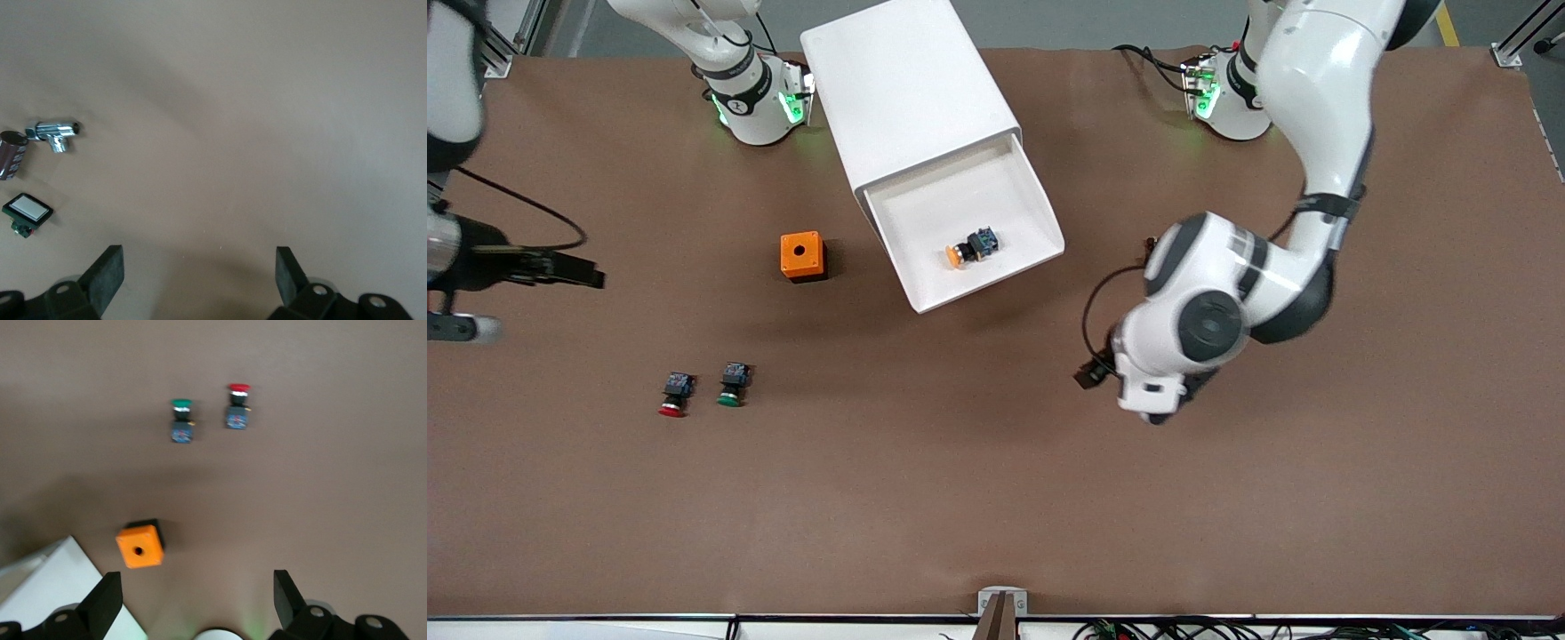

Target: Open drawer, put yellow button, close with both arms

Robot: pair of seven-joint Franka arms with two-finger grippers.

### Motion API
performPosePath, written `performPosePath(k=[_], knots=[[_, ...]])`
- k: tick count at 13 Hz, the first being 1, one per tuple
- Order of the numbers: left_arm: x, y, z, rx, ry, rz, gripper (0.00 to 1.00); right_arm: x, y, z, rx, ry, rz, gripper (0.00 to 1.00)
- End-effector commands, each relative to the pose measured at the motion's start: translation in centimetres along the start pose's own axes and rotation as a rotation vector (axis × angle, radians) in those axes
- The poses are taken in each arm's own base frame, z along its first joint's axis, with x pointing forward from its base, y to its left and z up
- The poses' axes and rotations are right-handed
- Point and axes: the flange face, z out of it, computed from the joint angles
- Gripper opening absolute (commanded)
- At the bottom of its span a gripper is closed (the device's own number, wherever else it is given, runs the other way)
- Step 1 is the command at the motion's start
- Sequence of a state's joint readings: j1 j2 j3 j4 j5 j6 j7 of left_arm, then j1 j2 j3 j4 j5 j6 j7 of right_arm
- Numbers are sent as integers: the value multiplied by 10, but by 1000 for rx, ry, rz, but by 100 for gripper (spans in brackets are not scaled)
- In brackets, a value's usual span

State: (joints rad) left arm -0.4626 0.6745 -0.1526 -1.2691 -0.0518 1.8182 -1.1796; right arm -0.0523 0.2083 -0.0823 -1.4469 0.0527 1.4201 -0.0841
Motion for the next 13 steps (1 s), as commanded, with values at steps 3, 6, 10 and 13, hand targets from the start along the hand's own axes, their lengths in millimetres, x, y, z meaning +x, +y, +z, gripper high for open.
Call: performPosePath(k=[3,6,10,13], knots=[[-62,22,-2,-17,71,92,100,-13,4,-42,-99,46,-22,100],[-93,32,3,-19,75,106,100,-19,9,-62,-89,75,-13,100],[-135,41,8,-18,61,159,100,-29,7,-59,-77,26,20,100],[-160,44,0,-34,46,177,100,-52,9,-78,-43,58,23,100]])
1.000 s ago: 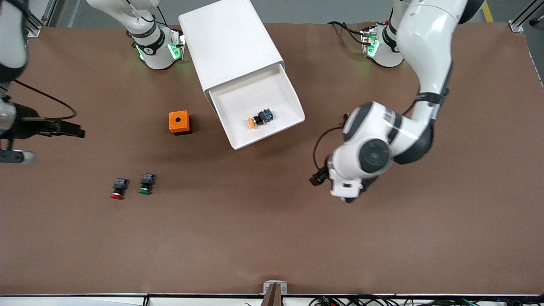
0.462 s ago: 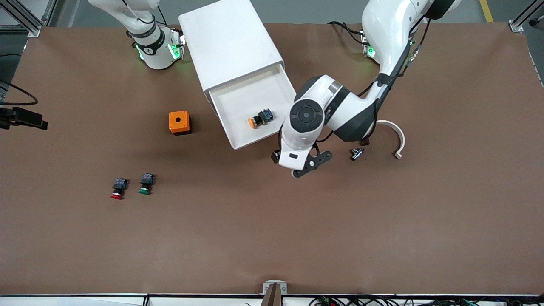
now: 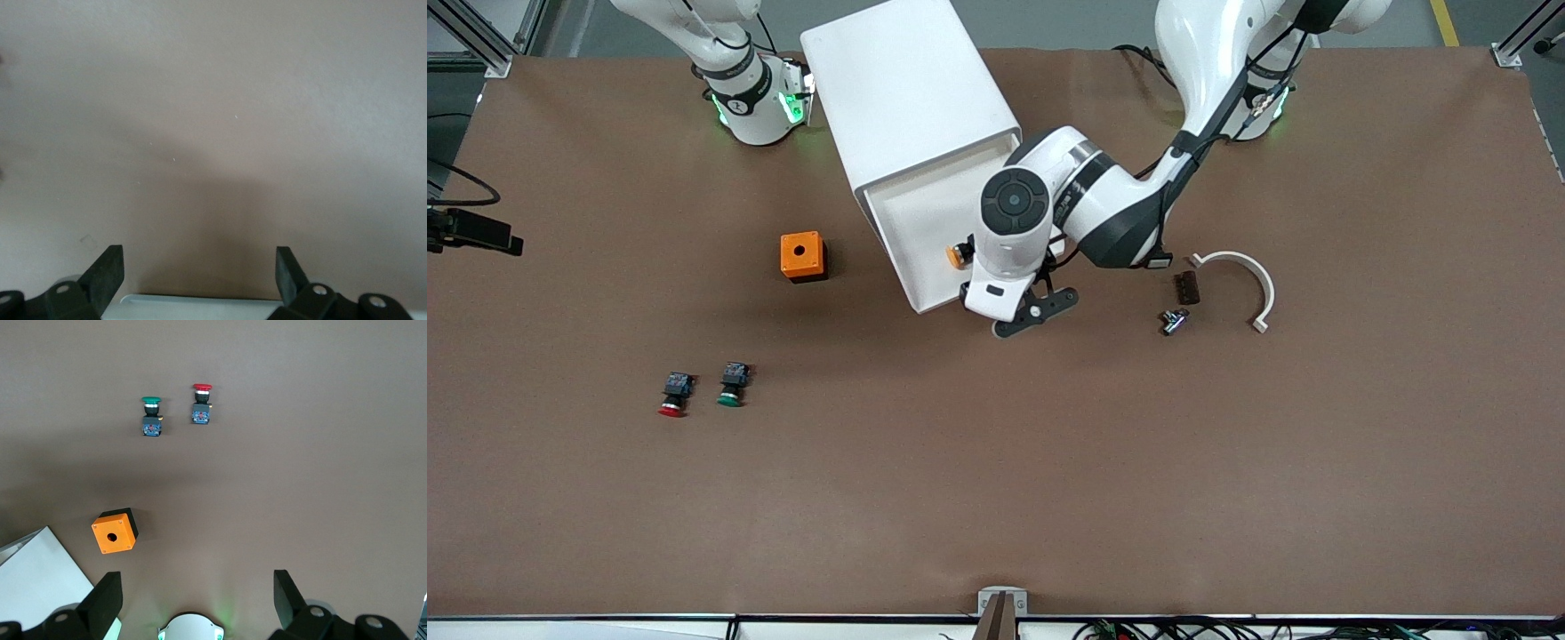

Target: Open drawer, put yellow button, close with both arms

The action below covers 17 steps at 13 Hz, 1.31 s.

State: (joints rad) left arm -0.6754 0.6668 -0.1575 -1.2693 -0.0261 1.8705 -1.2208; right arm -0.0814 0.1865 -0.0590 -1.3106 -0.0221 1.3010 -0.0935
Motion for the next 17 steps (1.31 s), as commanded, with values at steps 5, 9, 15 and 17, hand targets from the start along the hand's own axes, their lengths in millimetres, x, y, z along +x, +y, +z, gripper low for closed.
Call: performPosePath(k=[5,9,15,17], knots=[[-49,10,-11,-33,-68,21,100,-53,-9,-19,35,97,-18,100],[-75,17,-3,-26,-99,58,100,-86,-16,-5,25,188,-81,100],[-126,26,7,-12,-127,125,100,-94,-16,-11,19,204,-80,100],[-142,29,11,-6,-135,147,100,-94,-15,-12,19,204,-79,100]])
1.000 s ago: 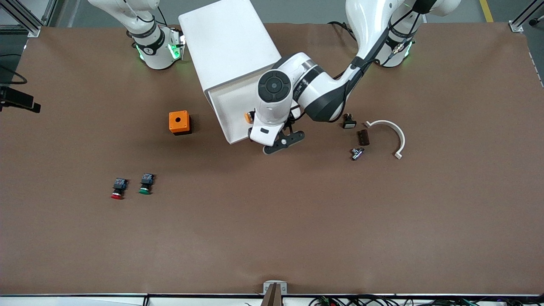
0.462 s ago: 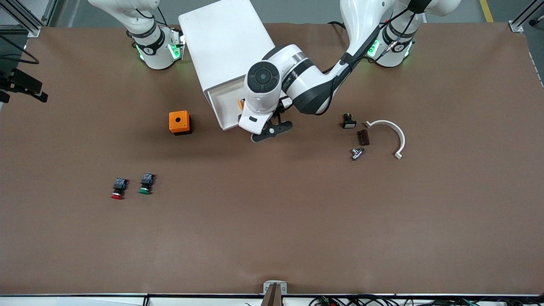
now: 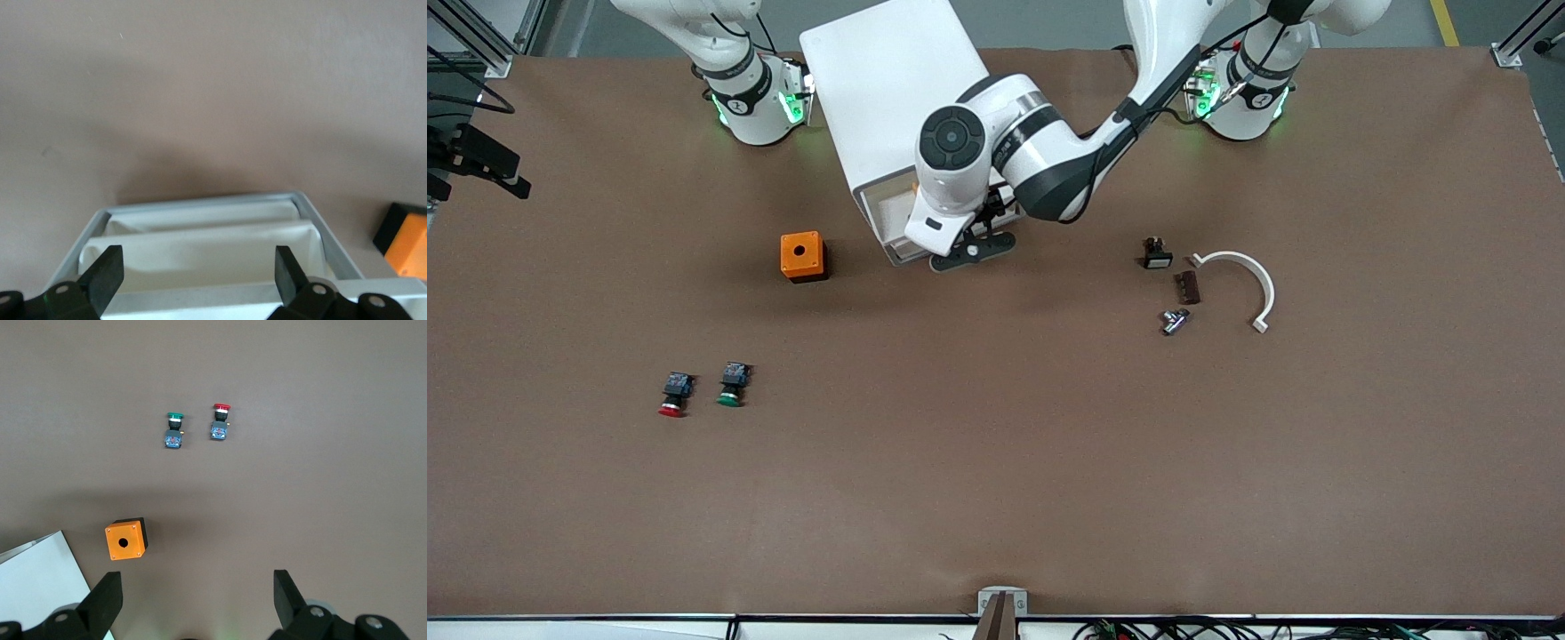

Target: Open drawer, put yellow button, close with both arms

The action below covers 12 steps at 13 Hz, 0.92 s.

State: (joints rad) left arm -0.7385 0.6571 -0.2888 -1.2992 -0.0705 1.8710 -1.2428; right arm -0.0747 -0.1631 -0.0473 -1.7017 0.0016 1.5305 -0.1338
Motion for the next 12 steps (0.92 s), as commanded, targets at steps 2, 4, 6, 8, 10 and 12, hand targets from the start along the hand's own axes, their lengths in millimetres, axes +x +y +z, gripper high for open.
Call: performPosePath(k=[2,4,6,8,10,12], knots=[[-40,11,9,2,-25,37,100,-8,-2,-3,4,10,-15,100],[-53,15,14,10,-28,54,100,-8,-3,-4,4,10,-15,100],[-63,18,19,5,-53,59,100,-9,-5,-8,3,2,-7,100],[-65,19,25,6,-81,50,100,-9,-5,-16,4,7,-6,100],[-64,22,31,-6,-102,40,100,-9,-5,-17,3,7,-3,100],[-59,21,24,-26,-102,29,100,-8,-4,-16,4,4,-1,100]])
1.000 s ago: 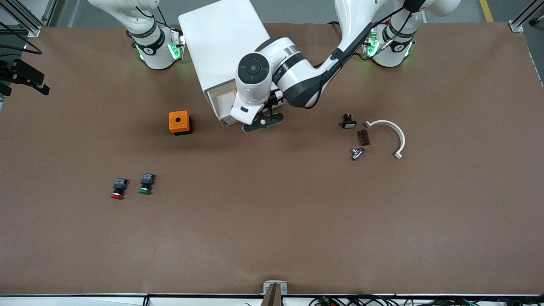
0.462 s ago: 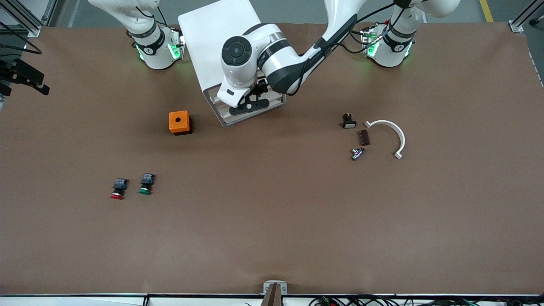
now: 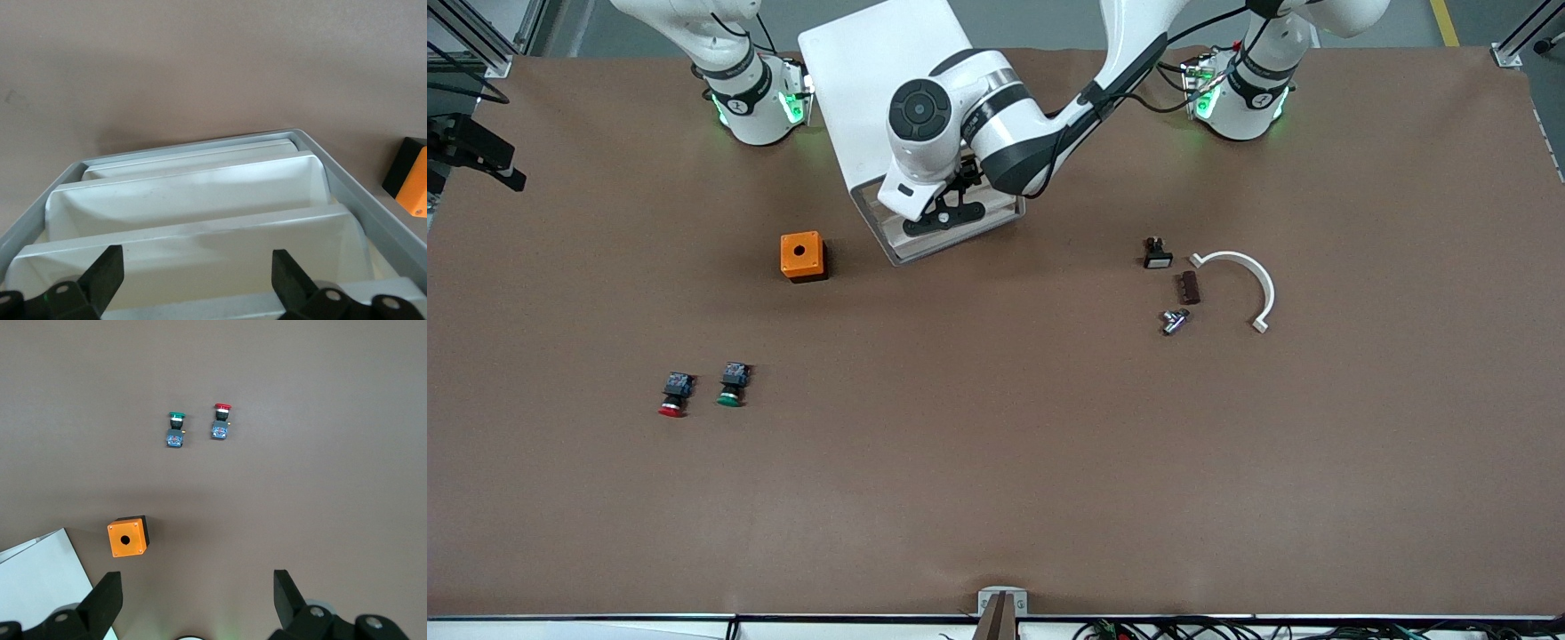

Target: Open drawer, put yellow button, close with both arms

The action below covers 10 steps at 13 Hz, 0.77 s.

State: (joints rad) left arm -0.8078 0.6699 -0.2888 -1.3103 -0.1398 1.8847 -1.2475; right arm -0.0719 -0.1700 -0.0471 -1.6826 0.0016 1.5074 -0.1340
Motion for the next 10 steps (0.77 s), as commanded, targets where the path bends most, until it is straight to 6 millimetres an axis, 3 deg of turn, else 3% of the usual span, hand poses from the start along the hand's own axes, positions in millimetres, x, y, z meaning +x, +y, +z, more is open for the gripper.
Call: performPosePath(k=[1,2,4,6,8,10], knots=[[-1,4,-8,-44,-26,-21,100,-3,-2,-5,5,0,2,100],[18,-3,-19,-52,-17,-44,100,-3,-2,-5,7,0,2,100],[95,-40,-72,-114,13,-150,100,-3,-3,-5,16,1,1,100],[158,-83,-120,-159,64,-241,100,-3,-7,-5,17,3,-6,100],[209,-126,-147,-147,157,-305,100,-3,-7,-5,18,3,-11,100],[261,-179,-161,-94,201,-389,100,-2,-7,-6,19,5,-7,100]])
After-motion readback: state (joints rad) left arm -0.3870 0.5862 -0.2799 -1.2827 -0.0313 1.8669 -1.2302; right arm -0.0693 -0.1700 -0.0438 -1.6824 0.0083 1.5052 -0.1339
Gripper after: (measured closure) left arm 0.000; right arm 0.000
